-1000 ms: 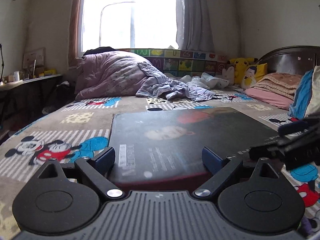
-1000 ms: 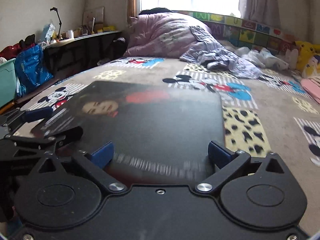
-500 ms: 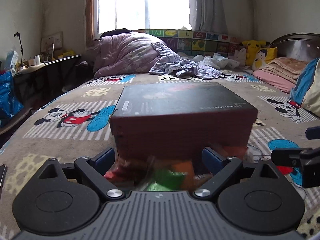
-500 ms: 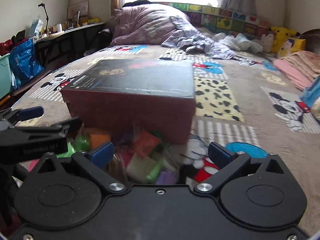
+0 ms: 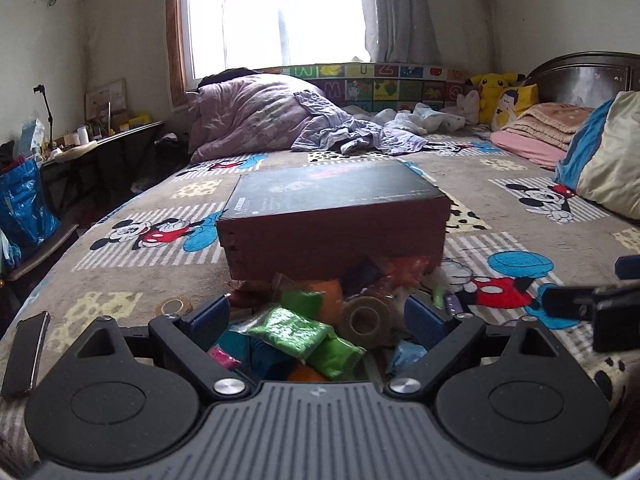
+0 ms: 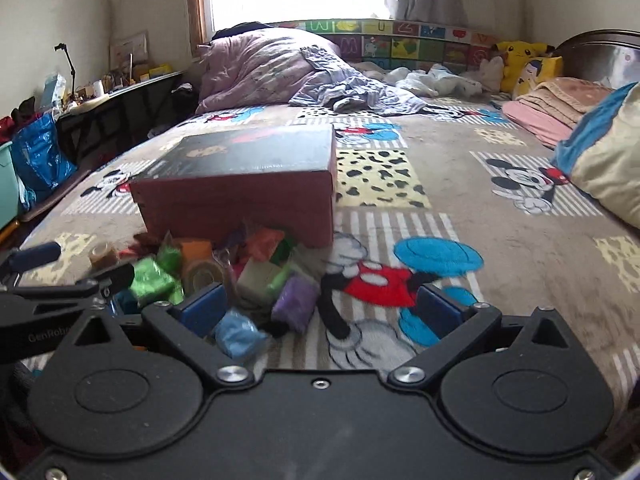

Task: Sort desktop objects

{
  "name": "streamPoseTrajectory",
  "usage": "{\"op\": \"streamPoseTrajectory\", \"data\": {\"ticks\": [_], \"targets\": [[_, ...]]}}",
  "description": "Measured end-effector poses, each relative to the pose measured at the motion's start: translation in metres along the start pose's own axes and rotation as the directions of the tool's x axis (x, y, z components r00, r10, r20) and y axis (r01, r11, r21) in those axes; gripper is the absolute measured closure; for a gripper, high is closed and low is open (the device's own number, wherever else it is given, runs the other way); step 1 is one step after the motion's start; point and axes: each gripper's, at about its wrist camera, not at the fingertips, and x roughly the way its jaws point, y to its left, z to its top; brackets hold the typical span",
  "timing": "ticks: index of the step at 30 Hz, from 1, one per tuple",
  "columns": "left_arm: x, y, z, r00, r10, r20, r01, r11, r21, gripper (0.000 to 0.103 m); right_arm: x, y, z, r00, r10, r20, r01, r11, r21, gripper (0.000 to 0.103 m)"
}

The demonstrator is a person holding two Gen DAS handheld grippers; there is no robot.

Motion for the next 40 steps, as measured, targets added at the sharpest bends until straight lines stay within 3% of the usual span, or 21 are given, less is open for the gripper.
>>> {"op": "streamPoseTrajectory", "data": {"ticks": [7,19,40], "targets": [[-0.030,-0.019,0.001,1.000,0.020,0.003,-0.020,0.999,0.050,0.009,-0.027,-0.004,-0.018,0.999,-0.014,-0.031,0.015,1.000,0.012,0.001],[-0.080,-0.012,-0.006,0.998,-0.064,-0.024,0.062,0.997,-0.054,0.009,-0.078,-0.006,-0.021,0.999,-0.028,0.016,0.028,1.000,0.003,0.001],[-0.106,-0.010,-0.005,0.999,-0.046,-0.013,0.046,0.999,-0.027,0.009,-0.090,0.006,-0.023,0.999,0.019,-0.036,-0.019,1.000,0.015,0.001]]}}
